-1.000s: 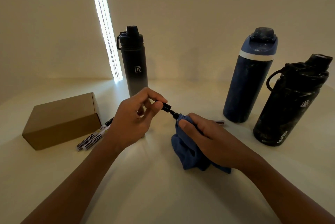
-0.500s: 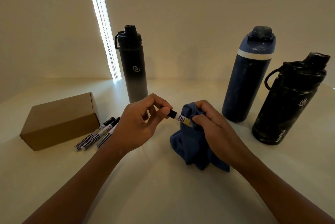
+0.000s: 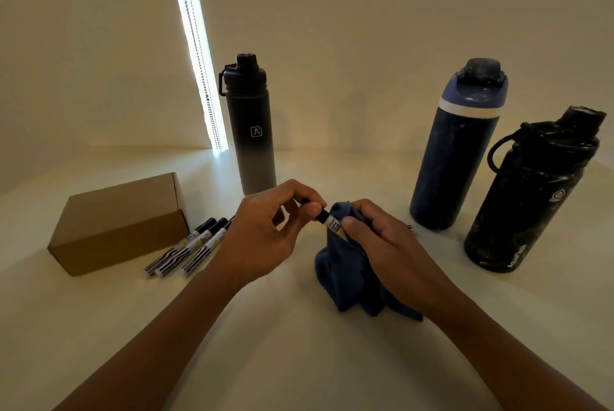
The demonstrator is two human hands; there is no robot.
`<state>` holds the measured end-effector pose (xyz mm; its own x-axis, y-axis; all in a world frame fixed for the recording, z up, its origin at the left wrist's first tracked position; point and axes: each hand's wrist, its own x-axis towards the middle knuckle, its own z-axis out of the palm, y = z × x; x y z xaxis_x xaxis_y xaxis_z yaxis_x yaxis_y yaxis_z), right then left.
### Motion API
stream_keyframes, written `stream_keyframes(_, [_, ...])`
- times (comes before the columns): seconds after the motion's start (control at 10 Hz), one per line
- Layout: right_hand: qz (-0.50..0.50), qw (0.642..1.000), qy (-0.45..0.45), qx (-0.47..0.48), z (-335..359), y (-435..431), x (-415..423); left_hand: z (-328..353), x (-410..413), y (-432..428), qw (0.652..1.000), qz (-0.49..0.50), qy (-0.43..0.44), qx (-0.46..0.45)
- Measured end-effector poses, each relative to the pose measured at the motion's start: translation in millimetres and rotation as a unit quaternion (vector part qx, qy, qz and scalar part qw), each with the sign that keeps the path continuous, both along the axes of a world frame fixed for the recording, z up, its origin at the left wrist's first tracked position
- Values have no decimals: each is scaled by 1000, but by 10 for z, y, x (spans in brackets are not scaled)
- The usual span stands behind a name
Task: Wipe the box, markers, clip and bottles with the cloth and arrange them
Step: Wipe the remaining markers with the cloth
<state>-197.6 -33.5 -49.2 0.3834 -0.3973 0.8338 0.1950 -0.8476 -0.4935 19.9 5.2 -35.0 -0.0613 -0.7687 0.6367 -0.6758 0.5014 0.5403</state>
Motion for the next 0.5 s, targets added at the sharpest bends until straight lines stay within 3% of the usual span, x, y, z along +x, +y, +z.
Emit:
stream_keyframes(0.1, [-84,946,220,224,144,176,18,3,13,-22,1000,7,12,-4])
stream_keyframes(0.2, [-87,932,228,268,78,153,15,-20,18,-30,1000,2,-2,-2])
stream_keyframes(0.3, [-383,855,258,235,-362,-107,-9,-11,2,-45,1000,10,-5,0])
stream_keyframes(0.4, [-155,887,388,198,-164,103,-94,18,62,-61,999,34,8,-6])
stream_keyframes(0.5, [-120,909,365,164,142,112,24,50,159,-53,997,64,44,-2])
